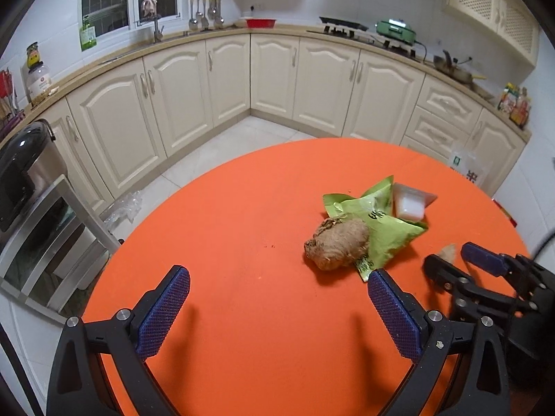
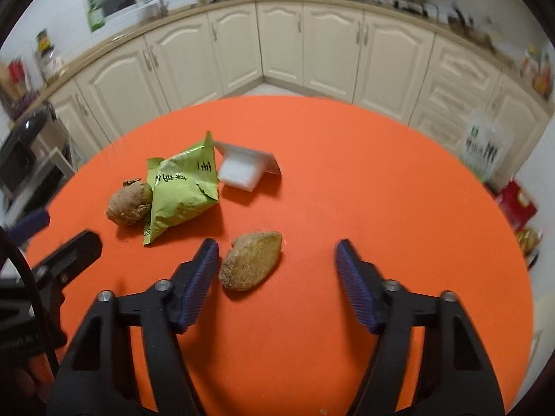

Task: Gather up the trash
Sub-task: 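Lower the right gripper onto the small ginger piece and close it, then grasp the large ginger root with the left gripper while the right gripper holds the small ginger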

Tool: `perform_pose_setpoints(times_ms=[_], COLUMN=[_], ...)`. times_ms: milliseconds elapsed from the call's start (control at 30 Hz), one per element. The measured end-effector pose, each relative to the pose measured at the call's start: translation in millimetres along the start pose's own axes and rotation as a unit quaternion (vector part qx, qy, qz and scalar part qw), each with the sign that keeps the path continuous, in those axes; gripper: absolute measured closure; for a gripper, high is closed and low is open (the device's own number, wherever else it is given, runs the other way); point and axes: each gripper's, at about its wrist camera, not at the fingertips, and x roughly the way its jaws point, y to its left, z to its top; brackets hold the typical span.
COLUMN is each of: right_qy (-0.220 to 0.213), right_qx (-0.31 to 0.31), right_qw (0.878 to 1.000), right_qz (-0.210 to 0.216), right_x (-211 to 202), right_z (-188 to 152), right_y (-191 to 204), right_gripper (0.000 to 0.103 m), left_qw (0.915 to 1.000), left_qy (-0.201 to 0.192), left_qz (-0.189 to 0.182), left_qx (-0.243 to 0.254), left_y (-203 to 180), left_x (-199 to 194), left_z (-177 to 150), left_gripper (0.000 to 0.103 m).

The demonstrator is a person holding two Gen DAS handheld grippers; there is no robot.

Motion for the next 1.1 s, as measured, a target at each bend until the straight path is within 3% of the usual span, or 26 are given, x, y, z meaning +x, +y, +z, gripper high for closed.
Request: perform_pose_setpoints(times_ms=[33,100,233,333,467,500,533,700,733,800,1100], right_qy=[-0.003,-0.003,-0.003,-0.006,-0.009,-0.010,-0.011,-0.015,-0.015,-0.013,-0.032], right_qx=[0.000,0.003,0.016,0.021,0.023,0.026,0.028,0.039,0.044,0.052,0.062], right_qw=[1.000,1.000,1.000,0.999,0.999,0.999,0.999,0.998,0.997,0.997,0.995], right_qz=[0.006,0.012,0.023,0.032,0.036,0.038,0.040,0.049,0.054,0.063,0.070], right_x=[-2,-4,-7,-10,-14,-16,-18,-30,-33,-38,-80], right_z=[-1,-2,-5,-5,-5,-6,-7,-19,-22,-28,-49], right_y=[0,-1,-11,-17,-22,-23,-23,-29,-31,-33,-40], right_gripper=[0.067,0.078,0.079,0.083,0.085,0.086,0.086,0.086,0.087,0.087,0.087], left_qw=[1.0000,0.9999,0.9997,0.9996,0.9996,0.9994,0.9991,0.9988,0.9988,0.9986,0.9984], left_qy=[0.002,0.008,0.017,0.021,0.010,0.005,0.002,-0.013,-0.016,-0.019,-0.029], left_qz=[0.000,0.000,-0.004,-0.003,-0.018,-0.025,-0.034,-0.046,-0.046,-0.050,-0.049], left_qx=[0.002,0.008,0.017,0.018,0.021,0.023,0.024,0.008,0.006,0.002,-0.003], left_y=[-2,-10,-22,-28,-32,-33,-34,-28,-26,-22,-16], left_x=[7,22,49,67,75,77,78,84,85,79,40], left_z=[4,13,24,35,37,39,37,36,35,29,-18], left_gripper=[0.003,0.003,0.004,0.011,0.032,0.048,0.072,0.076,0.087,0.097,0.097])
